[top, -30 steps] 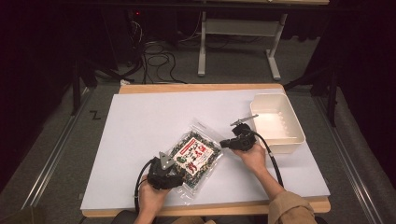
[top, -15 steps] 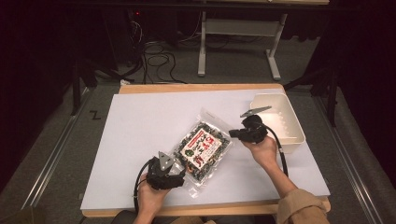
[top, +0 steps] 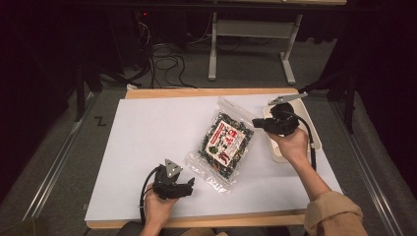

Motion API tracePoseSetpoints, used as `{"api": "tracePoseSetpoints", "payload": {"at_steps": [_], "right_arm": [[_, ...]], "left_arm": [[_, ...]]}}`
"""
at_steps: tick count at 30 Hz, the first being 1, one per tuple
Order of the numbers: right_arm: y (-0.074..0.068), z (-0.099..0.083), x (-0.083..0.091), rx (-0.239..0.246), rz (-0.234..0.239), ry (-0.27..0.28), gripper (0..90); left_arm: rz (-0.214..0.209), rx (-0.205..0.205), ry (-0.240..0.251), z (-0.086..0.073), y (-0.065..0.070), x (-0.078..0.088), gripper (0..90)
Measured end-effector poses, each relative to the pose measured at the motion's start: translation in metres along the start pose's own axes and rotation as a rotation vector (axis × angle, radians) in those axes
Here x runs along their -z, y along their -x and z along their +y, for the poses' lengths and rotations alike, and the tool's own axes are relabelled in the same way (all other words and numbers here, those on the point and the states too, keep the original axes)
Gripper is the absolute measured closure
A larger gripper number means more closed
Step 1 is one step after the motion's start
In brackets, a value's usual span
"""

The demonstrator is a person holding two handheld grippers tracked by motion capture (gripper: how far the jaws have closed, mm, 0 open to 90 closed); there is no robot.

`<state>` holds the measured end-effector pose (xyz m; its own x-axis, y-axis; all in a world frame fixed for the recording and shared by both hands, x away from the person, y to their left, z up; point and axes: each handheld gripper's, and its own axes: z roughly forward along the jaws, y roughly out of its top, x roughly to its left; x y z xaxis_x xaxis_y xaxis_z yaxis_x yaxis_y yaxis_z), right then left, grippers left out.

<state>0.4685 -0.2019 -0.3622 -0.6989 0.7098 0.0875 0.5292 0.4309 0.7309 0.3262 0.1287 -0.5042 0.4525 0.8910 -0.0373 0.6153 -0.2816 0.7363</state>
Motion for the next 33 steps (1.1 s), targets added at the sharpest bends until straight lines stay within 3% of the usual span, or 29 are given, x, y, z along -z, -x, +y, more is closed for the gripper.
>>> {"api": "tracePoseSetpoints", "payload": {"at_steps": [11, 17, 18, 23, 27, 33], "right_arm": [[-0.008, 0.021, 0.035, 0.072, -0.057, 0.016, 89.8], [-0.008, 0.028, 0.044, 0.056, -0.011, 0.048, 90.0], [-0.009, 0.032, 0.049, 0.056, 0.003, 0.054, 90.0], [-0.012, 0.041, 0.06, 0.067, -0.004, 0.079, 90.0], [-0.013, 0.047, 0.069, 0.033, 0.032, 0.122, 90.0], [-0.016, 0.057, 0.075, 0.048, 0.005, 0.121, 90.0]], "left_arm": [[0.005, -0.016, -0.022, 0.0, 0.001, -0.002, 22.5], [0.002, -0.009, -0.022, 0.0, 0.0, -0.002, 22.6], [-0.004, 0.01, -0.017, 0.0, -0.001, -0.002, 22.5], [0.004, 0.01, -0.013, 0.0, -0.002, -0.001, 22.3], [0.015, 0.021, -0.011, 0.0, -0.003, -0.001, 21.2], [0.012, 0.014, -0.011, 0.0, -0.002, -0.002, 21.3]]}}
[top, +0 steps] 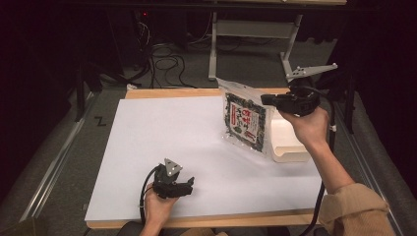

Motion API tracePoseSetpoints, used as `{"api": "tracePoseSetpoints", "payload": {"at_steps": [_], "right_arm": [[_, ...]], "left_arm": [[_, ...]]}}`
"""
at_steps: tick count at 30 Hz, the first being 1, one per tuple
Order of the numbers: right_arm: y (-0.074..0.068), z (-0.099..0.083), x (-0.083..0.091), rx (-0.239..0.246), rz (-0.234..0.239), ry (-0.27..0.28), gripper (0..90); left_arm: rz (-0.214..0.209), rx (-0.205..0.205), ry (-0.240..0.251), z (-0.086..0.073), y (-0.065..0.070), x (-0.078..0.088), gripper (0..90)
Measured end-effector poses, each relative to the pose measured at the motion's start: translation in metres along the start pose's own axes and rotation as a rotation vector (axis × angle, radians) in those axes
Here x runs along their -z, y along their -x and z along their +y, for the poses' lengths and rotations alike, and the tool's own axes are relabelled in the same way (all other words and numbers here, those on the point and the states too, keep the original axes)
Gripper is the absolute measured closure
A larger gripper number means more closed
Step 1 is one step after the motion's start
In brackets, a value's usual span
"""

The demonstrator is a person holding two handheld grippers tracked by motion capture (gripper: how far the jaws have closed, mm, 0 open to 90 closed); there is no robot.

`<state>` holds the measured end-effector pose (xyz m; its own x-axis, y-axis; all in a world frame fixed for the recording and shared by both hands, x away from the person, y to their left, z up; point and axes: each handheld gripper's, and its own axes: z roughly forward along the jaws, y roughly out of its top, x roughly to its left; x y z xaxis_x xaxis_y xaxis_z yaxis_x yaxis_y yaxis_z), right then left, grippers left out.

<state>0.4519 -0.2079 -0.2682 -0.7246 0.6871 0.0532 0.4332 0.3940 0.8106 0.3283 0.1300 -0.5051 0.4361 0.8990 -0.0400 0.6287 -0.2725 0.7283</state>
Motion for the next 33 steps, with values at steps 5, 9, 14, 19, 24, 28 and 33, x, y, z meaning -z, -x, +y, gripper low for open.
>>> {"api": "tracePoseSetpoints", "payload": {"at_steps": [5, 9, 14, 19, 24, 28, 33], "right_arm": [[0.005, 0.006, 0.005, -0.007, -0.018, 0.028, 90.0], [0.013, 0.012, 0.008, -0.027, -0.042, 0.037, 90.0], [0.021, 0.017, 0.006, -0.05, -0.065, 0.042, 90.0], [0.036, 0.025, 0.011, -0.071, -0.124, 0.043, 90.0], [0.048, 0.027, 0.025, -0.095, -0.181, 0.068, 90.0], [0.058, 0.026, 0.033, -0.102, -0.217, 0.063, 90.0], [0.071, 0.024, 0.042, -0.114, -0.276, 0.054, 90.0]], "left_arm": [[0.004, 0.012, 0.004, 0.0, -0.001, 0.001, 21.1], [0.006, 0.002, -0.002, 0.001, -0.001, 0.001, 21.0], [0.005, 0.007, -0.001, 0.0, -0.001, 0.001, 21.0], [0.003, 0.007, -0.003, 0.0, -0.001, 0.001, 21.0], [0.002, 0.008, -0.006, 0.0, -0.001, 0.001, 21.0], [0.004, -0.001, -0.009, 0.0, 0.0, 0.0, 21.1], [0.005, -0.015, -0.015, -0.001, 0.002, 0.0, 22.9]]}}
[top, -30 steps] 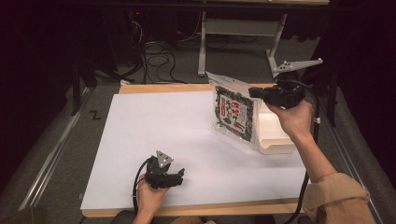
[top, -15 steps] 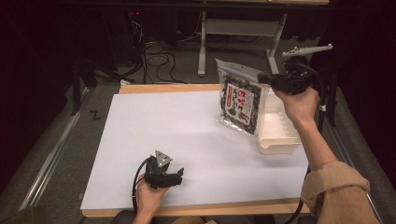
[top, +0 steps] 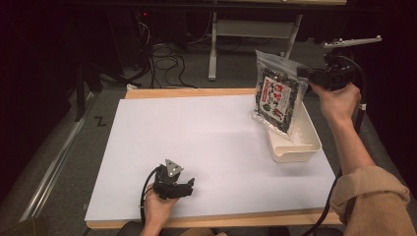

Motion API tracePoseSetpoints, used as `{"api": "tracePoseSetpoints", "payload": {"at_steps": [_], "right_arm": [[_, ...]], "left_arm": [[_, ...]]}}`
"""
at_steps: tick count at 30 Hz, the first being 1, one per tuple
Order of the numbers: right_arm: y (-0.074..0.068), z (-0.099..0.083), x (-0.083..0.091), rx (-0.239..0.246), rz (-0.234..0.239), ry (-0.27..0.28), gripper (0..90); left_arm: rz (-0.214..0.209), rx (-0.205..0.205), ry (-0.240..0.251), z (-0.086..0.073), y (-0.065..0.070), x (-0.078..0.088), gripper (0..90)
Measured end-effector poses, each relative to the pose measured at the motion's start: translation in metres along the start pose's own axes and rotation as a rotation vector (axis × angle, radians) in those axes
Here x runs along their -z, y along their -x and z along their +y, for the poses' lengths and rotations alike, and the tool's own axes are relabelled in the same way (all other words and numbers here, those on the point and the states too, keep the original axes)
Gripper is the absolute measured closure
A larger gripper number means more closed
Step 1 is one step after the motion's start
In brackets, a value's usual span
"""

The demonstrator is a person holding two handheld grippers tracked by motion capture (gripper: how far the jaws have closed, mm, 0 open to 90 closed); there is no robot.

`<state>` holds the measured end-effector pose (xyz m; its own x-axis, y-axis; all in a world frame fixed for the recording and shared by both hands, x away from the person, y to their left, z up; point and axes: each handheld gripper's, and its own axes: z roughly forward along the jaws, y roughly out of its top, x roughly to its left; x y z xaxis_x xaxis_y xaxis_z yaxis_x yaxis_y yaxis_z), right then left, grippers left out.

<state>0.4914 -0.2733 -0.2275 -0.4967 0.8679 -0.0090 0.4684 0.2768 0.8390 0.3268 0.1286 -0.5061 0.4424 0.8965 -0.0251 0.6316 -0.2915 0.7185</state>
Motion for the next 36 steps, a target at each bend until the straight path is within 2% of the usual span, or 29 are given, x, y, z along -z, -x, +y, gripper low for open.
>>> {"api": "tracePoseSetpoints", "payload": {"at_steps": [4, 7, 10, 13, 15, 18, 20, 21, 22, 23, 30, 32, 34, 36], "right_arm": [[0.011, 0.0, 0.004, -0.005, -0.04, 0.003, 90.0], [0.015, -0.001, 0.005, 0.013, -0.074, 0.005, 90.0], [0.019, -0.005, 0.005, -0.004, -0.095, 0.014, 90.0], [0.019, -0.007, 0.004, 0.022, -0.137, 0.009, 90.0], [0.024, -0.008, 0.007, -0.005, -0.128, 0.041, 90.0], [0.029, -0.009, 0.013, -0.01, -0.134, 0.054, 90.0], [0.032, -0.01, 0.014, -0.021, -0.139, 0.042, 90.0], [0.033, -0.01, 0.014, -0.021, -0.142, 0.032, 90.0], [0.032, -0.01, 0.013, -0.012, -0.142, 0.022, 90.0], [0.031, -0.01, 0.012, 0.001, -0.152, 0.01, 90.0], [0.032, -0.015, -0.002, 0.004, -0.167, -0.02, 90.0], [0.033, -0.017, -0.005, -0.001, -0.156, -0.011, 90.0], [0.029, -0.018, -0.008, 0.035, -0.16, -0.009, 90.0], [0.029, -0.023, -0.014, 0.031, -0.162, -0.004, 90.0]], "left_arm": [[-0.001, 0.01, 0.004, 0.0, -0.001, 0.0, 22.5], [0.0, 0.009, 0.005, 0.0, -0.001, 0.001, 22.2], [-0.001, 0.013, 0.004, -0.001, -0.002, 0.001, 22.2], [0.0, 0.018, 0.008, 0.0, -0.002, 0.001, 22.2], [0.0, 0.014, 0.007, 0.0, -0.002, 0.002, 22.2], [0.0, 0.016, 0.008, -0.001, -0.003, 0.001, 22.1], [-0.002, 0.019, 0.003, -0.001, -0.002, 0.001, 22.1], [-0.025, 0.037, -0.006, -0.001, -0.001, 0.001, 22.3], [-0.011, 0.019, -0.003, -0.001, -0.002, 0.0, 22.5], [-0.01, 0.018, -0.003, -0.001, -0.002, 0.0, 22.6], [-0.013, 0.031, -0.01, -0.002, -0.003, 0.0, 22.7], [-0.015, 0.032, -0.007, -0.002, -0.003, 0.001, 22.6], [-0.014, 0.03, -0.005, -0.002, -0.002, 0.001, 22.6], [-0.013, 0.028, -0.001, -0.003, -0.002, 0.002, 22.6]]}}
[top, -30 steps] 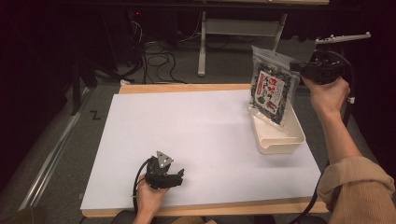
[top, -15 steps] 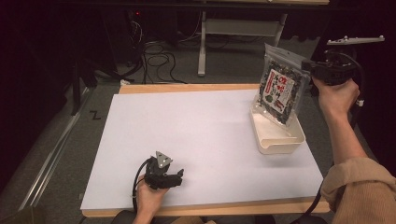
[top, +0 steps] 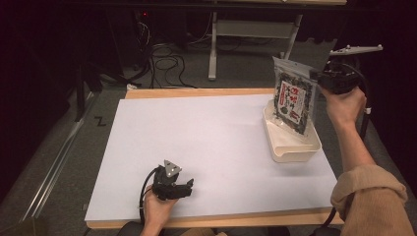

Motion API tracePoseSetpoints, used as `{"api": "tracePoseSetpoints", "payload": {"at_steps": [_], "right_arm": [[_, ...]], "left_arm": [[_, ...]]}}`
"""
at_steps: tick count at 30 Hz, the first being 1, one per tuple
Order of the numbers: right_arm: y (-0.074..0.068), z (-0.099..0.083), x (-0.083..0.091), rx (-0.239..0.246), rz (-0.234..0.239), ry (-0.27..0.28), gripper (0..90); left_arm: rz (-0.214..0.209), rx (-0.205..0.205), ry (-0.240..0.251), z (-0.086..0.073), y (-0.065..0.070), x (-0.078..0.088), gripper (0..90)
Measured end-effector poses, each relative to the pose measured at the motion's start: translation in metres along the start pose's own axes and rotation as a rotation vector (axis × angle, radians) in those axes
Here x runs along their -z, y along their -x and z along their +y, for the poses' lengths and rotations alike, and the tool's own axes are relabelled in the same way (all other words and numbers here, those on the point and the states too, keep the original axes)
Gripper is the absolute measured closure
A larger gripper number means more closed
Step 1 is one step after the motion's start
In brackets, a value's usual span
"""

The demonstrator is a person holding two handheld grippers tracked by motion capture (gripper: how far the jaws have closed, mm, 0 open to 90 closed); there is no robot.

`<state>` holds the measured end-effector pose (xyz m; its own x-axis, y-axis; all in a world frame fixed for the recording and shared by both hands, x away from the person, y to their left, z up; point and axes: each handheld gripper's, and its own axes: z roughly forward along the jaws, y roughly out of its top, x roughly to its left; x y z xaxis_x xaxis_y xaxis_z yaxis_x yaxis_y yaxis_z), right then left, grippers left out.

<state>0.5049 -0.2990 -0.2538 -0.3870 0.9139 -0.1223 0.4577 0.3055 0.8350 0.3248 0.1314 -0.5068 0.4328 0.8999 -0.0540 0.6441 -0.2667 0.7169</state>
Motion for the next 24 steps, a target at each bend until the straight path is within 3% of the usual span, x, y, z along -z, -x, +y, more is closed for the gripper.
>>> {"api": "tracePoseSetpoints", "payload": {"at_steps": [5, 8, 13, 18, 21, 24], "right_arm": [[0.0, -0.015, -0.014, 0.01, 0.016, -0.017, 89.9], [0.005, -0.02, -0.011, -0.017, 0.042, 0.009, 89.8], [0.008, -0.022, -0.003, -0.005, 0.056, 0.013, 89.8], [0.0, -0.011, -0.007, 0.038, 0.036, 0.011, 90.0], [-0.004, -0.008, -0.013, 0.03, 0.015, 0.018, 90.0], [-0.009, -0.003, -0.014, 0.064, -0.003, 0.024, 90.0]], "left_arm": [[-0.001, 0.005, -0.005, 0.001, -0.001, -0.001, 22.5], [-0.001, -0.004, -0.008, 0.001, 0.001, -0.001, 22.5], [0.0, -0.003, -0.01, 0.0, 0.002, -0.001, 22.5], [0.001, -0.005, -0.009, 0.001, 0.002, -0.001, 22.4], [-0.005, 0.003, 0.001, 0.0, 0.001, 0.001, 22.4], [-0.005, 0.007, 0.004, 0.0, 0.0, 0.001, 22.4]]}}
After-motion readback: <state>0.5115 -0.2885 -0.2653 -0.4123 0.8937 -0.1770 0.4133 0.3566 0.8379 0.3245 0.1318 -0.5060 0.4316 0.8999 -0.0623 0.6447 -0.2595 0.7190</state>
